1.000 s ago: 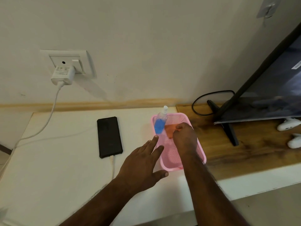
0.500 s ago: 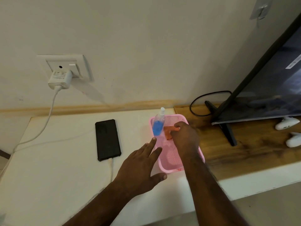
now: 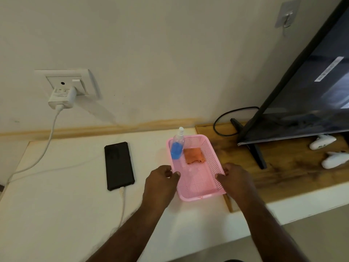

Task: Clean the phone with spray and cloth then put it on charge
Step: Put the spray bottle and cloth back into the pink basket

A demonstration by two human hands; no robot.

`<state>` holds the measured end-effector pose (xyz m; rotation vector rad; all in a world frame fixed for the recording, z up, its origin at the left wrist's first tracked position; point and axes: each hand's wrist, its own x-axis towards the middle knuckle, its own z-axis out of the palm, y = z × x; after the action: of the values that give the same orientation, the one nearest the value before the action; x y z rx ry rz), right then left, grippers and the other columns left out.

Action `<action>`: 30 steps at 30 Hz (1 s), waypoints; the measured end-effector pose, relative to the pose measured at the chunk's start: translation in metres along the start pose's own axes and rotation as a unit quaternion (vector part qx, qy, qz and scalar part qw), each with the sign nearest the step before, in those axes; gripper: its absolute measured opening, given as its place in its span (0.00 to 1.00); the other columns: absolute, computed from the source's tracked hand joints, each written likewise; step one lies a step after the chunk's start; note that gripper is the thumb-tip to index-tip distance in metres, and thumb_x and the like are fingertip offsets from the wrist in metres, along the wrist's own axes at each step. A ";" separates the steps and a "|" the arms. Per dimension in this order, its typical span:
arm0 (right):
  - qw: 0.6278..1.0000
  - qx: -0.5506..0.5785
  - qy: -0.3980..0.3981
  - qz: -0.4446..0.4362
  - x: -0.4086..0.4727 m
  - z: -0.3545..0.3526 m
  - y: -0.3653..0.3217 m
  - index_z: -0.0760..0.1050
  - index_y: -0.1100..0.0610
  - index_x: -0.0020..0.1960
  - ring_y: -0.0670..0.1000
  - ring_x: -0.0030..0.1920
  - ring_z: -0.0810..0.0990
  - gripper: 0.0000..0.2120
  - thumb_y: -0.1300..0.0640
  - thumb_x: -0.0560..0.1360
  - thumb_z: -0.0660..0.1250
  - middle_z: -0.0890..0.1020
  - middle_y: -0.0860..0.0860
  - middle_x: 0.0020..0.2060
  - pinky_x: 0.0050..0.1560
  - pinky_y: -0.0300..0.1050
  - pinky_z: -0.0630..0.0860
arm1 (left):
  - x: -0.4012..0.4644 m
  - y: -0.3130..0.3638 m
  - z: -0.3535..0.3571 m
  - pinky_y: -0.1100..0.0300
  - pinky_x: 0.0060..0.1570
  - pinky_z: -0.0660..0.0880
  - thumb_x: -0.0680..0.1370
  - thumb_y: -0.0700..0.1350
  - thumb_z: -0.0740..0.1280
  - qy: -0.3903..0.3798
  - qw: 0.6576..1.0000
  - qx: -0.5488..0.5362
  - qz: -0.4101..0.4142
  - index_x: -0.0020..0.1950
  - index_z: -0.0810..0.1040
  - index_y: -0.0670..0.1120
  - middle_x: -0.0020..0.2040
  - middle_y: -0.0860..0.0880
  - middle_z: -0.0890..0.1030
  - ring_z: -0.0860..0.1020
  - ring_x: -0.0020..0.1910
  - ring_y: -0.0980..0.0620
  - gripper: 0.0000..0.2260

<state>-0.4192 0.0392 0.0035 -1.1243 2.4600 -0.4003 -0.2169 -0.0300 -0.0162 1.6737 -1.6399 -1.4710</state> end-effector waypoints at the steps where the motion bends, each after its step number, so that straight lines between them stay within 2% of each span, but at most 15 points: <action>1: 1.000 0.001 0.007 0.000 0.000 0.002 0.001 0.76 0.55 0.62 0.55 0.50 0.83 0.14 0.52 0.77 0.67 0.82 0.53 0.57 0.45 0.49 0.83 | -0.001 0.002 0.003 0.45 0.58 0.80 0.79 0.51 0.69 0.001 1.000 0.005 0.001 0.67 0.77 0.47 0.61 0.48 0.83 0.83 0.54 0.46 0.17; 6: 1.000 -0.002 0.011 0.002 0.009 0.005 -0.001 0.76 0.53 0.61 0.55 0.50 0.84 0.13 0.52 0.77 0.68 0.82 0.52 0.56 0.47 0.50 0.83 | 0.003 0.008 0.004 0.46 0.55 0.82 0.80 0.47 0.68 0.033 0.999 0.025 0.016 0.59 0.81 0.47 0.53 0.50 0.85 0.84 0.47 0.47 0.10; 15: 1.000 0.013 0.009 -0.017 0.066 -0.008 -0.035 0.78 0.54 0.59 0.54 0.47 0.84 0.13 0.54 0.75 0.71 0.83 0.53 0.53 0.47 0.51 0.83 | 0.056 0.048 -0.015 0.45 0.48 0.83 0.75 0.39 0.66 0.051 0.997 0.039 0.041 0.47 0.81 0.41 0.45 0.42 0.85 0.84 0.42 0.40 0.05; 20: 1.000 0.002 -0.003 -0.003 0.083 -0.007 -0.038 0.78 0.56 0.58 0.55 0.47 0.83 0.13 0.55 0.75 0.71 0.83 0.54 0.53 0.46 0.49 0.83 | 0.075 0.055 -0.015 0.44 0.47 0.83 0.73 0.38 0.67 0.039 0.998 0.032 0.043 0.48 0.81 0.38 0.47 0.40 0.85 0.84 0.44 0.38 0.06; 30: 1.000 0.010 0.024 -0.014 0.088 0.001 -0.037 0.78 0.55 0.62 0.56 0.50 0.84 0.15 0.54 0.77 0.69 0.82 0.54 0.55 0.47 0.52 0.83 | 0.085 0.050 -0.011 0.45 0.49 0.83 0.75 0.38 0.66 0.045 0.998 0.012 0.036 0.49 0.81 0.40 0.47 0.42 0.85 0.85 0.44 0.38 0.07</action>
<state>-0.4470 -0.0520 -0.0029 -1.1562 2.4785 -0.4639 -0.2517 -0.1226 -0.0051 1.6505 -1.6587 -1.3263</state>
